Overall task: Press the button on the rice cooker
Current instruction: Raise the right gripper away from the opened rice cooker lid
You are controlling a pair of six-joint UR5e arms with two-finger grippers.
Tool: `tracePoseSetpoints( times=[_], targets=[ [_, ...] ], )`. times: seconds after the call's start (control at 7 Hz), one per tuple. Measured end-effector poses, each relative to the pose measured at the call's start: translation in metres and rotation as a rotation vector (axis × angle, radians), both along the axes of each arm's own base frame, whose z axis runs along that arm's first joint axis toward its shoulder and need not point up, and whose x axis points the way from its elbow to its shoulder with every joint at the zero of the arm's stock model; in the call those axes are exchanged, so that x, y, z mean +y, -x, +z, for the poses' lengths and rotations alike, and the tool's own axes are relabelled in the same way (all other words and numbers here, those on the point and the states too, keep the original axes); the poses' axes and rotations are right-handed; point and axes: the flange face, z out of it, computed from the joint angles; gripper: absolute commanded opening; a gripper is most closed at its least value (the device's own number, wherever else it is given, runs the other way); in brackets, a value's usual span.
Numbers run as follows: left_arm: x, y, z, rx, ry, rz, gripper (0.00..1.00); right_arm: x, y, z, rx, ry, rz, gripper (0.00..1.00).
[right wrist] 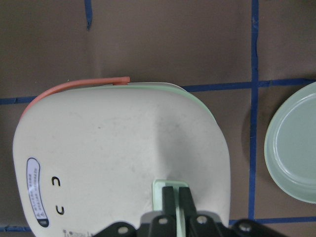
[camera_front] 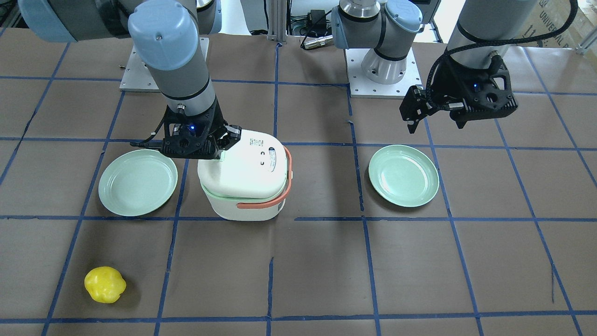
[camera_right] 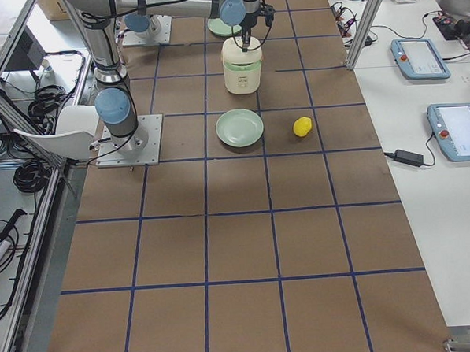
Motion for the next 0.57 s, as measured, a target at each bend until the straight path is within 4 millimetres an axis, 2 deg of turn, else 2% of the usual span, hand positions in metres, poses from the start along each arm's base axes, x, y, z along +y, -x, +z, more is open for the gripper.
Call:
tracePoseSetpoints(
  times=[0.14,0.29,0.43,0.57],
  targets=[
    [0.0,0.0,0.0,0.0,0.0,0.0,1.0,-0.008,0.005,0.032,-0.002,0.022,-0.001,0.59],
    [0.0,0.0,0.0,0.0,0.0,0.0,1.0,-0.018,0.017,0.057,-0.005,0.049,-0.008,0.73],
    [0.0,0.0,0.0,0.0,0.0,0.0,1.0,-0.026,0.036,0.069,-0.004,0.047,-0.026,0.95],
    [0.0,0.0,0.0,0.0,0.0,0.0,1.0,-0.029,0.055,0.076,-0.002,0.036,-0.037,0.95]
  ],
)
